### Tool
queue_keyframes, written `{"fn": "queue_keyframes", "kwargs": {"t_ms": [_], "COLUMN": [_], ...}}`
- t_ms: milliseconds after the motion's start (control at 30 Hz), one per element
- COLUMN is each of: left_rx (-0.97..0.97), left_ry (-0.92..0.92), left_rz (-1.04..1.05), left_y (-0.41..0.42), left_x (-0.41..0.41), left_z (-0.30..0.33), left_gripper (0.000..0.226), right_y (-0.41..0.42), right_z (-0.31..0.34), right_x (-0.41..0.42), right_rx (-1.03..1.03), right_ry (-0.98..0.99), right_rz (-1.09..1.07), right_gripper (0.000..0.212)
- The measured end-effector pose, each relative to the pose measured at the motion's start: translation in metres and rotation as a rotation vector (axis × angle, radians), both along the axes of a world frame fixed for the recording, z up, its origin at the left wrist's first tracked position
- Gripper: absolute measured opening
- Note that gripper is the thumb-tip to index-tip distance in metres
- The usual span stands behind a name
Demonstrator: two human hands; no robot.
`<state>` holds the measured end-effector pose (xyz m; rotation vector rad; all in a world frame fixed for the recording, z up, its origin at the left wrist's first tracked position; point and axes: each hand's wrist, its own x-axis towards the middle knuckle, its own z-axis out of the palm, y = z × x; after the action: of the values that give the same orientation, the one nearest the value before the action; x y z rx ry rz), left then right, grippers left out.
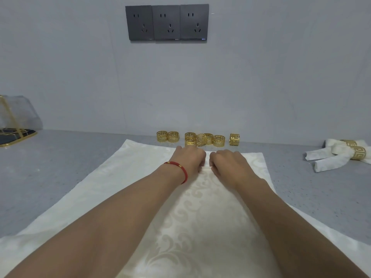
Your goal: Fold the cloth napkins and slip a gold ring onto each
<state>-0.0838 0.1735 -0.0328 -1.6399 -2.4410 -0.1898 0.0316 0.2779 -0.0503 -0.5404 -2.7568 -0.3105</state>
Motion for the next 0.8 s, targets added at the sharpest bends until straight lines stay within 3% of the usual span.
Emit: {"fn": "queue_keyframes", "kwargs": {"t_ms": [100,200,267,367,433,667,800], "left_rx": [-0.041,-0.054,-0.025,0.119,0.171,0.099,0.055], "left_ry": [0.022,-0.194,-0.305,-0.396,-0.435,-0.314,-0.157], "left_rz": [-0.051,-0.058,-0.033,0.034,0.095,0.103,0.035], "left_y": [-0.004,-0.015,-0.02,-0.021,-0.02,-0.016,-0.018], "left_x": [-0.002,-0.007,-0.008,-0.006,-0.005,0.001,0.007], "left_z": [0.002,0.007,0.009,0.002,-0.004,-0.004,0.0], "left_gripper": [0.028,0.033,0.031,0.028,0.027,0.019,0.025], "right_y": [-0.009,-0.014,-0.01,0.002,0.006,0.001,0.002], "right_z": [0.01,0.004,-0.004,-0.007,-0.01,-0.007,-0.001], "right_x": [0.003,0.013,0.016,0.02,0.021,0.021,0.025], "right_rx": [0.172,0.23,0.079,-0.372,-0.511,-0.478,-0.402], "right_ry": [-0.106,-0.151,-0.106,0.152,0.248,0.152,0.098], "right_rz": [0.042,0.089,0.073,0.001,-0.034,-0.078,-0.04], "right_gripper": [0.025,0.023,0.023,0.018,0.013,0.014,0.021]}}
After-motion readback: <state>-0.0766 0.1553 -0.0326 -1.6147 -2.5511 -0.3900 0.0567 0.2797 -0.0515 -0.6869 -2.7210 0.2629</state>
